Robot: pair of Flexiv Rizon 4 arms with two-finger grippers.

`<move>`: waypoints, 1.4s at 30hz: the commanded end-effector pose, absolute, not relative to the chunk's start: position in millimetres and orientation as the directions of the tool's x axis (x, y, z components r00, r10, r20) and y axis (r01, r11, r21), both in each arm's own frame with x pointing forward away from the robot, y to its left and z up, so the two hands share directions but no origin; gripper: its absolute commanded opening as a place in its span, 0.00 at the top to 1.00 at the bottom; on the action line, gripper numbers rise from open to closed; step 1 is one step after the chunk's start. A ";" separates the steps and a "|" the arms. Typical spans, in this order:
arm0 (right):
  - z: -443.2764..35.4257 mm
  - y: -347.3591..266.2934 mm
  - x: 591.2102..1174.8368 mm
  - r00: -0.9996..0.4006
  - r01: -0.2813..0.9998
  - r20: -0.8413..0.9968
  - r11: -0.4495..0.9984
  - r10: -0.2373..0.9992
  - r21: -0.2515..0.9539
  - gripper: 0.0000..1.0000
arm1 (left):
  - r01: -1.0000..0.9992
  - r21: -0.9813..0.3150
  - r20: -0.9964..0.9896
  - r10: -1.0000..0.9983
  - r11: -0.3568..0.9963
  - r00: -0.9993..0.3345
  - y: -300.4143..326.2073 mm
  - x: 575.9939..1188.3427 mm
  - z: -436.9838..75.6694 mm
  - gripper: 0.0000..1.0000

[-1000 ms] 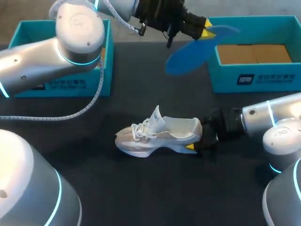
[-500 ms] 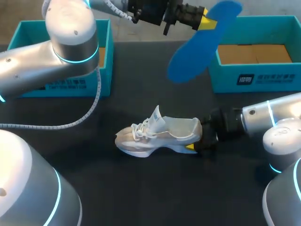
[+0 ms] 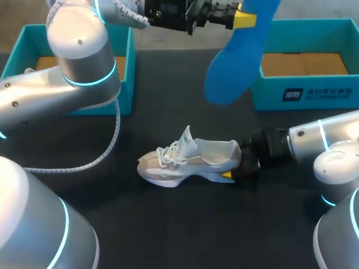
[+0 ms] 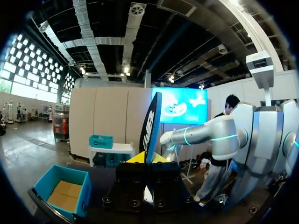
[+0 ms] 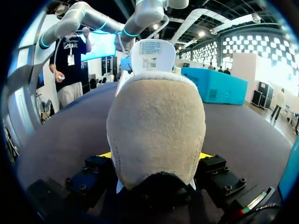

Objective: Take the shoe out of the shoebox, open the shoe tongue, remove and reinsert the insole, then place the shoe into the shoebox

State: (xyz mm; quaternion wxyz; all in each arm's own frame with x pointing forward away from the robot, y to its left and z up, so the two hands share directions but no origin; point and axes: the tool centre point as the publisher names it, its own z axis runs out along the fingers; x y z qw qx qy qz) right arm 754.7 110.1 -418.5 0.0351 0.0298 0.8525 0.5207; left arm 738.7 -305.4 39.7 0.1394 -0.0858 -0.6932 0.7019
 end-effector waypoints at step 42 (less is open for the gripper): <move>-419.3 111.5 754.9 -0.996 0.015 -0.029 0.458 0.089 0.889 1.00 | -0.427 -0.898 0.415 0.115 -0.108 -0.902 -286.1 697.4 54.7 1.00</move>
